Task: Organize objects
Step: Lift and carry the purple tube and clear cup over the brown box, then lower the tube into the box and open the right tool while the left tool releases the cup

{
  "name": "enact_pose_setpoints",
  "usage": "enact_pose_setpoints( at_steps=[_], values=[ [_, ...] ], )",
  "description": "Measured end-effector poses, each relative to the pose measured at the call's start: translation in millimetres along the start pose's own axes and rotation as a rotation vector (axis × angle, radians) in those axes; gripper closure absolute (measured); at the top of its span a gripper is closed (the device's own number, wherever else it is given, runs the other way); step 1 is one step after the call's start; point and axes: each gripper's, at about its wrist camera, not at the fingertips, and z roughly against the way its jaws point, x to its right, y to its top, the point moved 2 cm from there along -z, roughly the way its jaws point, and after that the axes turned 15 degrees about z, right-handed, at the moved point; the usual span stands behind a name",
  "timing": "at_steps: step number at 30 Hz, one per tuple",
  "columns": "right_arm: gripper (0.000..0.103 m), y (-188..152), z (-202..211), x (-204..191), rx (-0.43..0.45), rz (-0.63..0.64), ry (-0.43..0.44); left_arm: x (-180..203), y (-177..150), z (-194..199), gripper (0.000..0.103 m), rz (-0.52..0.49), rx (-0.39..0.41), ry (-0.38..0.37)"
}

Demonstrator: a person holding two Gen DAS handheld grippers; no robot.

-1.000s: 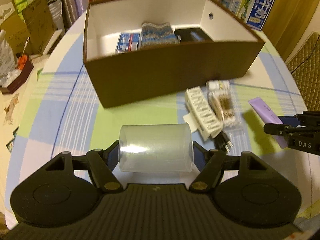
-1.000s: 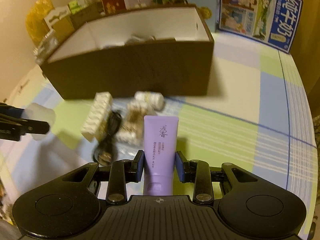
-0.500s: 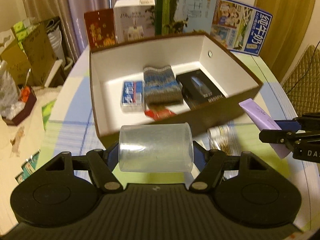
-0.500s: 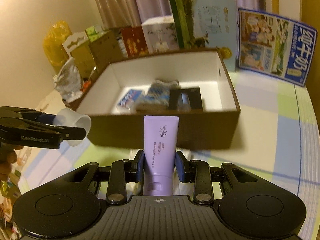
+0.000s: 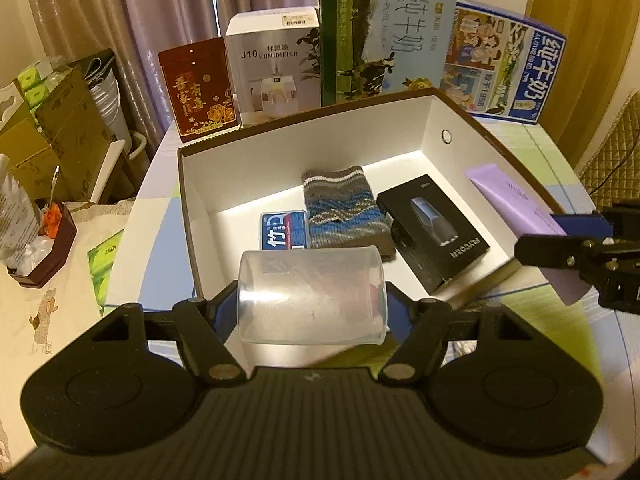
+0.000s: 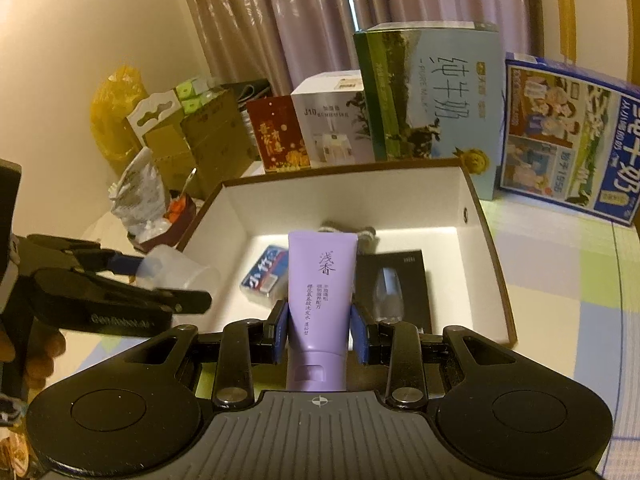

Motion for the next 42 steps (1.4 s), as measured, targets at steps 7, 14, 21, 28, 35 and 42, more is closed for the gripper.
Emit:
enact_pose_setpoints(
  at_steps=[7, 14, 21, 28, 35, 42],
  values=[
    [0.073, 17, -26, 9, -0.009, -0.012, -0.007, -2, 12, -26, 0.034, 0.001, -0.047, 0.004],
    [0.073, 23, -45, 15, -0.026, -0.025, -0.008, -3, 18, -51, 0.034, -0.004, -0.109, 0.022],
    [0.073, 19, -55, 22, -0.048, -0.043, -0.013, -5, 16, -67, 0.034, -0.007, -0.151, 0.039],
    [0.073, 17, -58, 27, -0.056, -0.052, -0.016, -5, 16, -71, 0.033, -0.023, -0.157, 0.047],
    [0.073, 16, -60, 27, -0.060, -0.057, -0.010, -4, 21, -70, 0.032, -0.024, -0.143, 0.044],
    [0.073, 18, -70, 27, -0.071, -0.069, 0.003, -6, 26, -72, 0.031, -0.014, -0.134, 0.044]
  ],
)
